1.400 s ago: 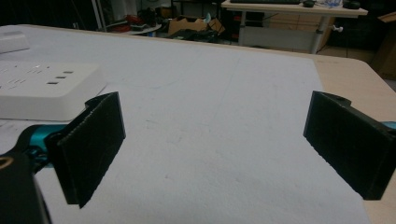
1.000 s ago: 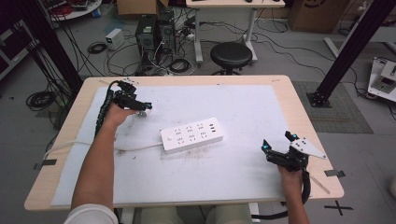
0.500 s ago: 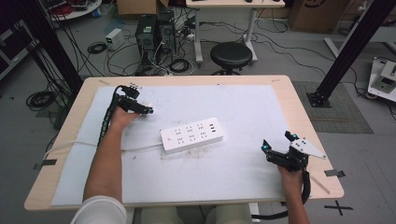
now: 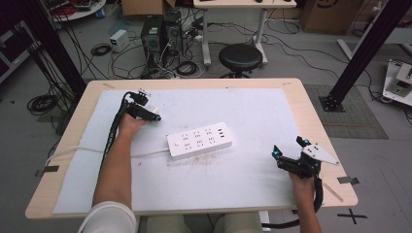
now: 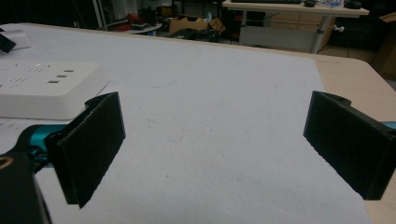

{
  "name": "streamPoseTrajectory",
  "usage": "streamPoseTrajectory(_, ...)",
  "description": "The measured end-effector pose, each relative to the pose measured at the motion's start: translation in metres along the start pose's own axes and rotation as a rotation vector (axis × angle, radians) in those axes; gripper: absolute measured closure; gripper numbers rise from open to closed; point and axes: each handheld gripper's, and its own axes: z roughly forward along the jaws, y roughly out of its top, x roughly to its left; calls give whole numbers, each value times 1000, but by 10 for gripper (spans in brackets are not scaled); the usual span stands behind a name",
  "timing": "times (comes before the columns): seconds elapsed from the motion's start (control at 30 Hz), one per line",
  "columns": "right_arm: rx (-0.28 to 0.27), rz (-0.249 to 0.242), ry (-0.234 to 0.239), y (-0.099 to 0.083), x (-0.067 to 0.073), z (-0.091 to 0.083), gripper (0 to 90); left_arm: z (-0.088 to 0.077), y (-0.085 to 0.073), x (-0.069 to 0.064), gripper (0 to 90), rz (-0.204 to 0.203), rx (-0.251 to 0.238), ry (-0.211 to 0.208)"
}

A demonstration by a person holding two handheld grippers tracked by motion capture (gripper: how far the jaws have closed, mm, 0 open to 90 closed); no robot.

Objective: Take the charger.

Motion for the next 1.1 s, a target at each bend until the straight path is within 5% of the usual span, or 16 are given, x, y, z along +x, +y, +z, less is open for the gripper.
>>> streamPoseTrajectory(0.47,0,-2,-1,0,0,0,54,-3,-2,1,354,3,-7,11)
streamPoseTrajectory(0.53,0,-1,-2,0,0,0,54,-4,-3,1,423,12,-18,6)
streamPoseTrajectory(0.93,0,-4,-2,0,0,0,55,-8,-7,1,425,7,-48,4)
streamPoseTrajectory(1.1,1,-3,-2,0,0,0,54,-21,-6,-1,425,10,-100,-6)
